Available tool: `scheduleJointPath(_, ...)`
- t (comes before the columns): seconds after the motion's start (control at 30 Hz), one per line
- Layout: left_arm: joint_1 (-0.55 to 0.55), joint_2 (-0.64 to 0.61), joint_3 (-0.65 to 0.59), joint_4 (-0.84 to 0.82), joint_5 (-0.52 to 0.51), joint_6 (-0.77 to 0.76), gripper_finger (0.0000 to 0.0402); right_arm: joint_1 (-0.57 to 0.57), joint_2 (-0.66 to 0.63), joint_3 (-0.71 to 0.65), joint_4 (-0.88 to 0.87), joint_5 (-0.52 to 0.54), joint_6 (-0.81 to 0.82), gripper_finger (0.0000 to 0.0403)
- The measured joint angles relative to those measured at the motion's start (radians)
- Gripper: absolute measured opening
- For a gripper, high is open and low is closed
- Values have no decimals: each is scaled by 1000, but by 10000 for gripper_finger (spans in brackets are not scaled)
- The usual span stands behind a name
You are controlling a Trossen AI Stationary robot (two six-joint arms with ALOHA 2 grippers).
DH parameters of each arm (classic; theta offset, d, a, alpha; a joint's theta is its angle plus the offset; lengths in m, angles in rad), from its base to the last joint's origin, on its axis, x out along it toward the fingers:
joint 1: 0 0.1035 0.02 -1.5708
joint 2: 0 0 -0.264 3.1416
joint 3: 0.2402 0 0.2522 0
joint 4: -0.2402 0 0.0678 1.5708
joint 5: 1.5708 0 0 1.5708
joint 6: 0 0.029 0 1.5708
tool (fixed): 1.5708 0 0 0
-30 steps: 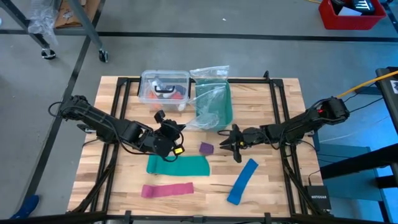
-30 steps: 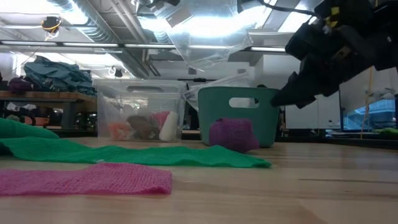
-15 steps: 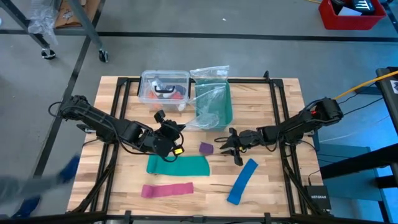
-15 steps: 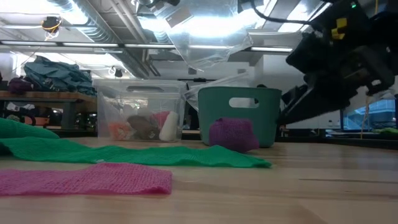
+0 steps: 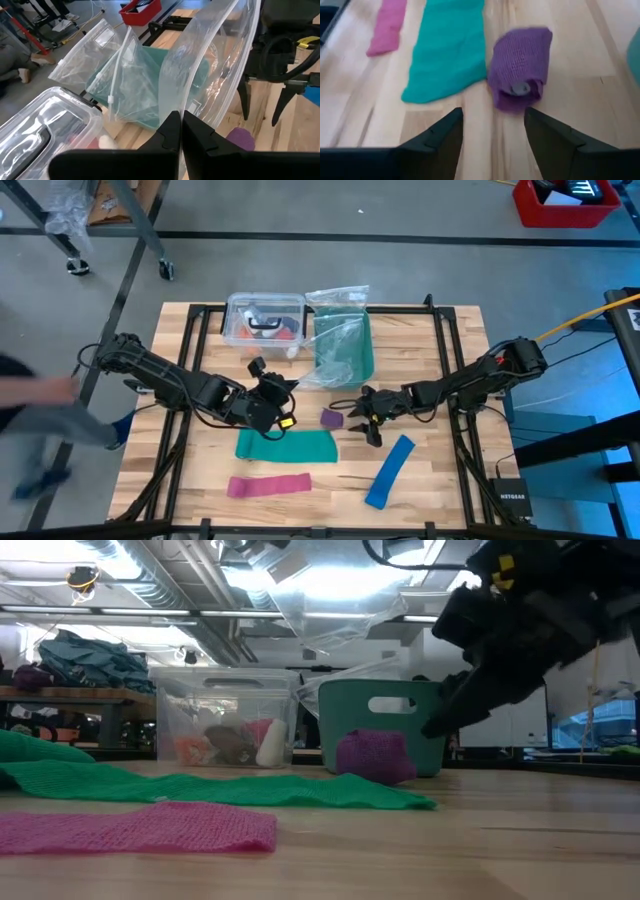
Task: Roll bandage
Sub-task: Insert the purple bandage into the transparent zip bag
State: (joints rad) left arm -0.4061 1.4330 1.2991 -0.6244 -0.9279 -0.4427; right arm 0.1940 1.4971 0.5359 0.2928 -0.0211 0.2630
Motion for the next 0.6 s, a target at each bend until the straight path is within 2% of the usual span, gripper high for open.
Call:
scheduleJointPath(0.17, 7, 0, 0, 44, 0, 14, 0, 0, 0, 23, -6, -77, 120, 202)
scheduleJointPath(0.4, 23, 0, 0, 45, 0, 39, 0, -6, 0, 24, -13, -78, 186, 189)
scheduleJointPath(0.6, 29, 0, 0, 46, 0, 106, 0, -66, 0, 24, -11, -165, 212, 188)
